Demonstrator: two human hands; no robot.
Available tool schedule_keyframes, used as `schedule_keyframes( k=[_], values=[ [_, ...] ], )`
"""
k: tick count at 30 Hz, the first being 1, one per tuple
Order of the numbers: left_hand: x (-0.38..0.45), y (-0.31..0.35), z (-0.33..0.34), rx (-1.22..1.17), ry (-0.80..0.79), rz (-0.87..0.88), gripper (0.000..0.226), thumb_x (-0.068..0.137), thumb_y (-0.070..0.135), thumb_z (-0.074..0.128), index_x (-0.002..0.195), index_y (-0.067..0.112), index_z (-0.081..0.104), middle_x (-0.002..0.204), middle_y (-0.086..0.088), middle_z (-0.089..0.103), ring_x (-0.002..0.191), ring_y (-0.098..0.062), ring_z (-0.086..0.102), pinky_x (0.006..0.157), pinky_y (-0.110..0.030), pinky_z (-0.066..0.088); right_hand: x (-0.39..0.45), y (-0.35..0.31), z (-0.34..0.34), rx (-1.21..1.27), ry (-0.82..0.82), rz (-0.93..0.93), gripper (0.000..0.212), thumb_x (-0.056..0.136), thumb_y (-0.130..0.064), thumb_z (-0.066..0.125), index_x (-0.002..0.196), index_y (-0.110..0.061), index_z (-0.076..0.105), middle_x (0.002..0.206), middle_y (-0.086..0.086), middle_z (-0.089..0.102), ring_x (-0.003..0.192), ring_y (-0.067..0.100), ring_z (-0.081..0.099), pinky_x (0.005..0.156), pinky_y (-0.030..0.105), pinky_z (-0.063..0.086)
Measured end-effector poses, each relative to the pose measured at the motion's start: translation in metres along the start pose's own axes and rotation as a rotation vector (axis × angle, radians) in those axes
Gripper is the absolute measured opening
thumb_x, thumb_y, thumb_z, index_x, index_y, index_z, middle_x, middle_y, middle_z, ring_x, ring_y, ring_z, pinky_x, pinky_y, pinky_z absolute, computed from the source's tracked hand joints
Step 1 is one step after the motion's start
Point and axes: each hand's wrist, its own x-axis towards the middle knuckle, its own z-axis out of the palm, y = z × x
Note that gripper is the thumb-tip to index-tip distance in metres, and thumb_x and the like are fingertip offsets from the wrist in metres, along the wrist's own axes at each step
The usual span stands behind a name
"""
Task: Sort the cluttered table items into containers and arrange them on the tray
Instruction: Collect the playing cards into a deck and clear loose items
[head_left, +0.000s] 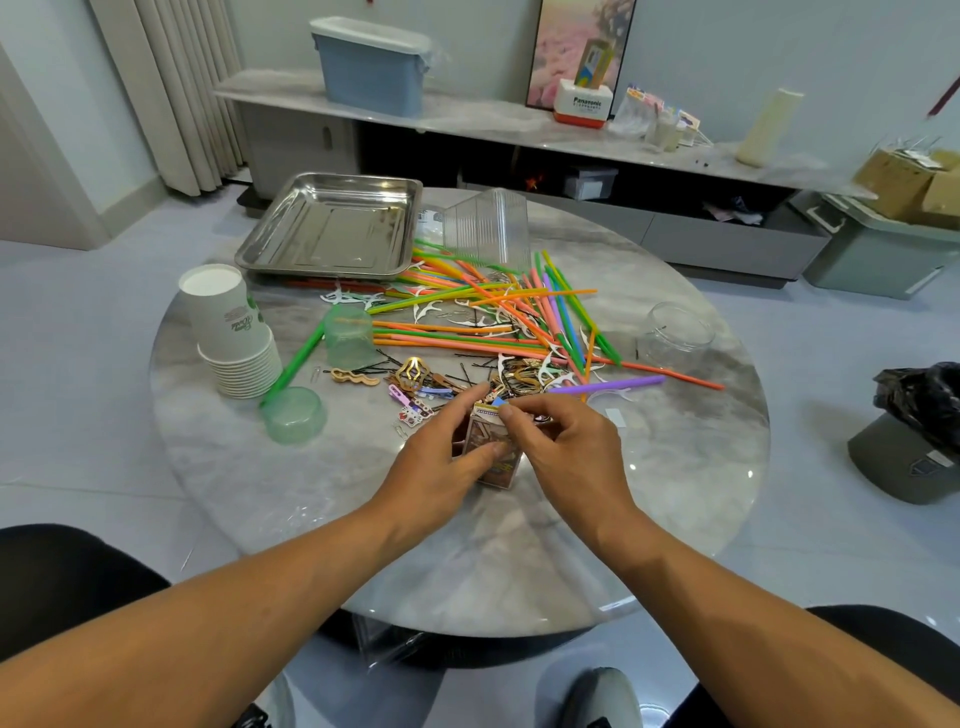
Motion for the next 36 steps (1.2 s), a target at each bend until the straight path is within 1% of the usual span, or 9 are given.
schedule_keyframes(
  k=[7,11,15,21,26,28,30,33,36],
  values=[
    [-0.001,0.003,0.002,-0.015,0.02,-0.004,0.062,0.079,0.047,0.074,0.135,0.055,0.048,0.127,0.012,0.066,0.114,-0.01,0.065,0.097,-0.048,0.055,-0.001,-0.001,0.0,-0.108,0.043,-0.055,0.014,0.088,-0.046,0.073,0.091,-0.032,0.074,0.091,-0.02,0.069,0.082,0.0,0.067,0.072,0.035,0.057],
    [-0.001,0.003,0.002,0.013,0.025,0.018,0.056,0.087,0.038,0.073,0.133,0.058,0.048,0.125,0.015,0.066,0.11,-0.007,0.066,0.095,-0.047,0.056,-0.005,-0.003,0.001,-0.295,0.078,-0.245,0.009,0.088,-0.04,0.075,0.094,-0.035,0.071,0.097,-0.018,0.067,0.084,0.001,0.063,0.065,0.032,0.054],
    [-0.001,0.001,0.001,0.033,0.034,0.021,0.055,0.094,0.027,0.071,0.131,0.061,0.048,0.124,0.017,0.065,0.107,-0.002,0.065,0.093,-0.043,0.057,-0.007,-0.002,0.001,-0.301,0.074,-0.348,0.013,0.087,-0.029,0.078,0.1,-0.032,0.076,0.106,-0.017,0.068,0.087,0.004,0.065,0.064,0.035,0.055],
    [-0.001,0.0,-0.002,0.087,0.018,0.084,0.058,0.099,0.017,0.064,0.141,0.053,0.049,0.138,0.033,0.054,0.128,0.003,0.054,0.104,-0.034,0.051,-0.006,0.005,0.001,-0.284,0.043,-0.407,0.014,0.087,-0.023,0.079,0.099,-0.03,0.079,0.111,-0.016,0.068,0.087,0.005,0.066,0.064,0.034,0.055],
    [-0.004,-0.001,-0.005,0.139,0.018,0.136,0.058,0.102,0.017,0.06,0.142,0.056,0.046,0.136,0.045,0.048,0.129,0.012,0.048,0.1,-0.016,0.048,-0.008,0.024,-0.002,-0.146,-0.063,-0.424,0.031,0.091,-0.01,0.074,0.119,-0.022,0.076,0.124,-0.004,0.067,0.107,0.009,0.066,0.078,0.032,0.058],
    [-0.004,-0.001,-0.005,0.13,0.027,0.141,0.058,0.101,0.015,0.061,0.141,0.055,0.049,0.137,0.04,0.051,0.129,0.011,0.049,0.101,-0.017,0.048,-0.008,0.029,-0.003,-0.036,-0.117,-0.399,0.036,0.09,-0.002,0.072,0.122,-0.017,0.074,0.125,-0.006,0.066,0.111,0.003,0.063,0.082,0.022,0.055],
    [-0.004,0.0,-0.005,0.101,0.043,0.127,0.055,0.099,0.012,0.062,0.138,0.05,0.056,0.135,0.031,0.058,0.125,0.008,0.054,0.098,-0.017,0.049,-0.009,0.028,-0.003,0.03,-0.133,-0.342,0.039,0.091,-0.004,0.073,0.125,-0.023,0.072,0.126,-0.018,0.062,0.115,-0.004,0.061,0.082,0.015,0.053],
    [0.0,0.017,-0.011,0.058,0.078,0.097,0.045,0.098,0.01,0.063,0.13,0.043,0.065,0.121,0.016,0.069,0.107,0.003,0.065,0.088,-0.017,0.052,-0.009,0.018,-0.002,0.151,-0.13,-0.199,0.044,0.097,-0.023,0.068,0.137,-0.041,0.06,0.123,-0.024,0.065,0.112,0.003,0.065,0.077,0.018,0.056],
    [0.018,0.044,-0.034,-0.015,0.156,-0.004,0.039,0.1,0.005,0.059,0.12,0.037,0.066,0.106,0.004,0.071,0.083,0.004,0.07,0.069,-0.014,0.054,-0.001,0.016,-0.004,0.095,0.0,-0.081,0.034,0.104,-0.036,0.054,0.138,-0.041,0.057,0.127,-0.021,0.065,0.118,0.002,0.061,0.095,0.024,0.052]
  ],
)
